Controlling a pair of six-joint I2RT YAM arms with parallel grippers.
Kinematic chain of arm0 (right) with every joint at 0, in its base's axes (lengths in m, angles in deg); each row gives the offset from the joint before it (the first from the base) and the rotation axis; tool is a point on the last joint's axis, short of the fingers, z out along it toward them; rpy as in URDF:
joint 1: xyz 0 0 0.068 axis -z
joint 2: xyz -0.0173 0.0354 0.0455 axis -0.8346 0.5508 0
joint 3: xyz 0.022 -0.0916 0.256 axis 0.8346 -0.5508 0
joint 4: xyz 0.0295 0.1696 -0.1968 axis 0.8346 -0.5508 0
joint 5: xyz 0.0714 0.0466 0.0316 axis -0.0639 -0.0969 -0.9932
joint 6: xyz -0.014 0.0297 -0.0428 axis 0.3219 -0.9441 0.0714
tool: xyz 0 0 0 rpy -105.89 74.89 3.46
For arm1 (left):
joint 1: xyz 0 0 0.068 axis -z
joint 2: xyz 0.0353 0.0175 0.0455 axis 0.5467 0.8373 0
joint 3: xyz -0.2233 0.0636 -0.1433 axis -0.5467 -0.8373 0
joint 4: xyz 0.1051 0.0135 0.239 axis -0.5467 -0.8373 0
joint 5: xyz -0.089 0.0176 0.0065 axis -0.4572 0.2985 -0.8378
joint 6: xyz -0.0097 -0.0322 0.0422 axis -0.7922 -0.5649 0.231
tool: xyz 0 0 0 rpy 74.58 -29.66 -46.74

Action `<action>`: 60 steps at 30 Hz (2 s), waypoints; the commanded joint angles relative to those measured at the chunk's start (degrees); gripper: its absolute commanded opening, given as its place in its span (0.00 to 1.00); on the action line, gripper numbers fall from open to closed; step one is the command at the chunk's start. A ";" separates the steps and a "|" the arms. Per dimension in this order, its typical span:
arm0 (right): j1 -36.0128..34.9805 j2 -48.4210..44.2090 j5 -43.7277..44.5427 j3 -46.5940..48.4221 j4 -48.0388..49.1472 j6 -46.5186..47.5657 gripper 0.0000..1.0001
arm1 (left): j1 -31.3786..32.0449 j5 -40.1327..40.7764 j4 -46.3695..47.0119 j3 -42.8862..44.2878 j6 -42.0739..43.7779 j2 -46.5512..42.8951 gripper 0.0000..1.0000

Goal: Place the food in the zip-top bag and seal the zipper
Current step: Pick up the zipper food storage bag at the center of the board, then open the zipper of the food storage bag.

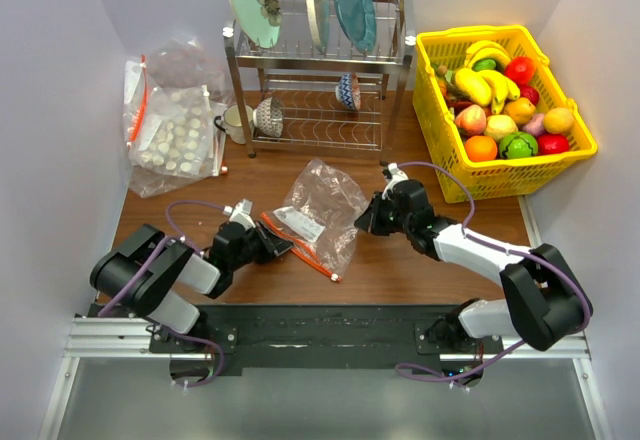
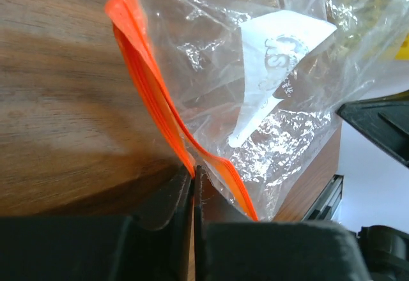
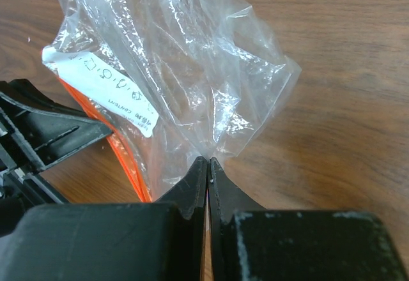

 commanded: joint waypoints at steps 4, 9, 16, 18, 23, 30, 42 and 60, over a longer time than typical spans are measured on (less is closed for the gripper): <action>-0.37 -2.04 -1.06 0.31 0.92 -0.18 0.09 | 0.45 0.48 6.01 1.39 0.80 1.29 0.00; -7.82 -4.50 7.44 7.42 -13.79 10.00 0.43 | 0.45 -0.23 -2.85 4.55 4.84 -3.88 0.00; -14.25 -6.88 6.07 15.96 -21.06 18.09 0.44 | 0.62 0.65 -26.23 15.52 15.99 -14.26 0.00; -16.01 -6.27 6.14 17.97 -21.93 19.51 0.42 | 0.80 0.39 -32.38 17.73 17.76 -16.54 0.00; -16.45 -6.17 14.90 22.46 -28.25 19.60 0.42 | 0.97 0.91 -41.79 23.09 20.67 -20.15 0.00; -16.45 -13.02 19.24 21.33 -31.34 20.65 0.55 | 0.89 4.51 -56.21 31.53 26.90 -20.95 0.00; -16.45 -14.36 0.97 18.77 -22.22 16.97 0.63 | 0.97 0.13 -57.89 33.82 28.24 -23.15 0.00; -17.15 2.44 -7.48 22.47 -9.11 13.36 0.42 | 1.15 -13.58 -52.00 34.35 25.07 -24.90 0.00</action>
